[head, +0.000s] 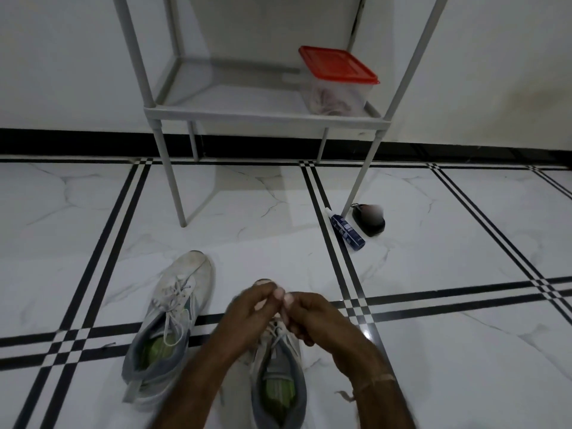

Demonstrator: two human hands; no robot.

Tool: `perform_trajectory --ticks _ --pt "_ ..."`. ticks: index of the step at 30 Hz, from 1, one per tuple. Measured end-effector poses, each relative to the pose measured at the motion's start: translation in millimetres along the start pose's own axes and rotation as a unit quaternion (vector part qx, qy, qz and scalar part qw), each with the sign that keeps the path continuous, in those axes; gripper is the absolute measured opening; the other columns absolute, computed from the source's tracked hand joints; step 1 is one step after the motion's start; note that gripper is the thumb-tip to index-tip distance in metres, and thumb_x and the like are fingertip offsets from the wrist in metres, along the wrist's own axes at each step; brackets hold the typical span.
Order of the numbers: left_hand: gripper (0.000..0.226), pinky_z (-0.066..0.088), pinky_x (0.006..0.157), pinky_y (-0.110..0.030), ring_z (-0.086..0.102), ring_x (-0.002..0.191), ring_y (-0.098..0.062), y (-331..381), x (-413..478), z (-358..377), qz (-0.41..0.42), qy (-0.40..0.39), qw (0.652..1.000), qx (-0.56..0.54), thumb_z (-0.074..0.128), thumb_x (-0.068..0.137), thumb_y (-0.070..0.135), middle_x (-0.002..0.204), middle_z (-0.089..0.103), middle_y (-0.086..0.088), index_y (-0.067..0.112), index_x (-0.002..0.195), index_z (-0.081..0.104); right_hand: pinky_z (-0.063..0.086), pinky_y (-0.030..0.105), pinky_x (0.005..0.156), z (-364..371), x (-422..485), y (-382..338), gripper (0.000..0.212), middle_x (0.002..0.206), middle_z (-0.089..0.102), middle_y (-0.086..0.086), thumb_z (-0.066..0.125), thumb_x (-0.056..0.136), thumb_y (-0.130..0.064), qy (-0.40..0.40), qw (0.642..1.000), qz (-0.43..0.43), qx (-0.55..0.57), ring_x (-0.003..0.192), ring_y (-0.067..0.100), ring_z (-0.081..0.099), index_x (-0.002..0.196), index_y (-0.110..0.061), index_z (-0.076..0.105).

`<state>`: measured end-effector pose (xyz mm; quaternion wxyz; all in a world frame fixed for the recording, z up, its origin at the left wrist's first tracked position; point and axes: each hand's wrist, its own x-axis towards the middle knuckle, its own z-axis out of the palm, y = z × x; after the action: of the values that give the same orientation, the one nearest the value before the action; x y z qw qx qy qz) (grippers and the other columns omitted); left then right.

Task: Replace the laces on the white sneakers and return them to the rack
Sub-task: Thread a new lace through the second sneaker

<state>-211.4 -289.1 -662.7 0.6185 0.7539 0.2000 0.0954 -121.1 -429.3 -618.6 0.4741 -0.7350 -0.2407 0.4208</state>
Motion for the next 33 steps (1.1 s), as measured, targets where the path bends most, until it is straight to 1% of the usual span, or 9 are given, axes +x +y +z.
perform_trajectory --ticks 2,7,10,12,15,20,24,28,33 --pt "0.052 0.054 0.07 -0.039 0.064 0.066 -0.007 -1 2 -18 0.0 0.021 1.0 0.016 0.051 0.094 0.061 0.073 0.07 -0.001 0.016 0.076 0.07 0.036 0.015 0.053 -2 0 10 0.042 0.063 0.049 -0.003 0.044 0.108 -0.035 0.081 0.996 -0.014 0.032 0.058 0.007 0.044 0.074 -0.015 0.058" --pt "0.045 0.048 0.066 -0.031 0.056 0.064 -0.012 0 -2 -52 0.004 0.148 0.989 0.004 0.058 0.097 0.049 0.063 0.06 0.01 0.016 0.068 0.062 0.048 0.016 0.071 4 11 49 0.012 0.103 0.062 -0.006 0.059 0.103 -0.023 0.301 0.953 -0.026 -0.017 0.086 0.003 0.06 0.109 -0.019 0.068" --pt "0.037 0.054 0.077 -0.038 0.07 0.076 -0.012 10 3 -38 0.018 0.067 0.995 0.077 0.061 0.095 0.047 0.073 0.073 0.005 0.019 0.074 0.071 0.052 0.023 0.093 27 21 47 0.044 0.134 0.054 -0.017 0.063 0.099 -0.037 0.244 0.964 -0.103 0.023 0.118 -0.001 0.057 0.141 -0.033 0.053" --pt "0.034 0.053 0.078 -0.037 0.07 0.078 -0.014 14 8 -27 0.041 0.049 0.995 0.077 0.061 0.095 0.044 0.075 0.073 0.002 0.017 0.077 0.072 0.056 0.029 0.084 39 27 36 0.024 0.114 0.071 -0.008 0.063 0.1 -0.031 0.17 0.975 -0.124 0.068 0.103 0.011 0.068 0.124 -0.027 0.068" --pt "0.029 0.052 0.073 -0.027 0.069 0.079 -0.009 14 9 -31 0.032 0.061 0.996 0.053 0.062 0.098 0.039 0.077 0.072 0.006 0.017 0.08 0.07 0.049 0.027 0.065 34 29 39 0.021 0.07 0.067 -0.002 0.061 0.1 -0.012 0.225 0.965 -0.131 0.034 0.069 0.011 0.062 0.082 -0.015 0.071" --pt "0.016 0.047 0.062 -0.01 0.063 0.066 -0.003 -5 -9 -60 -0.038 0.051 0.998 0.021 0.061 0.098 0.004 0.074 0.071 -0.011 0.007 0.087 0.072 0.05 0.03 0.07 3 24 66 0.024 0.068 0.068 -0.003 0.06 0.099 -0.01 0.347 0.933 -0.065 0.072 0.068 0.006 0.063 0.079 -0.018 0.072" --pt "0.007 0.061 0.066 -0.034 0.07 0.063 -0.02 -8 -9 -52 -0.078 0.115 0.989 -0.042 0.073 0.09 0.006 0.074 0.074 -0.016 0.003 0.085 0.07 0.057 0.03 0.073 15 32 69 0.017 0.108 0.069 0.003 0.068 0.096 -0.014 0.339 0.936 -0.057 0.072 0.082 0.004 0.067 0.113 -0.017 0.072" --pt "0.01 0.062 0.065 -0.035 0.072 0.067 -0.021 3 -2 -35 -0.036 0.122 0.992 -0.021 0.074 0.089 0.008 0.071 0.073 -0.009 0.011 0.08 0.076 0.057 0.022 0.085 42 34 56 0.036 0.131 0.059 -0.012 0.07 0.096 -0.02 0.26 0.953 -0.152 0.037 0.113 0.008 0.062 0.131 -0.027 0.064" --pt "0.01 0.061 0.072 -0.031 0.074 0.078 -0.016 10 -2 -21 -0.012 0.131 0.989 -0.068 0.072 0.091 0.006 0.08 0.077 -0.005 0.015 0.096 0.075 0.059 0.031 0.074 59 36 44 0.009 0.095 0.076 0.007 0.069 0.096 -0.011 0.233 0.951 -0.15 0.136 0.087 0.018 0.072 0.102 -0.008 0.074"
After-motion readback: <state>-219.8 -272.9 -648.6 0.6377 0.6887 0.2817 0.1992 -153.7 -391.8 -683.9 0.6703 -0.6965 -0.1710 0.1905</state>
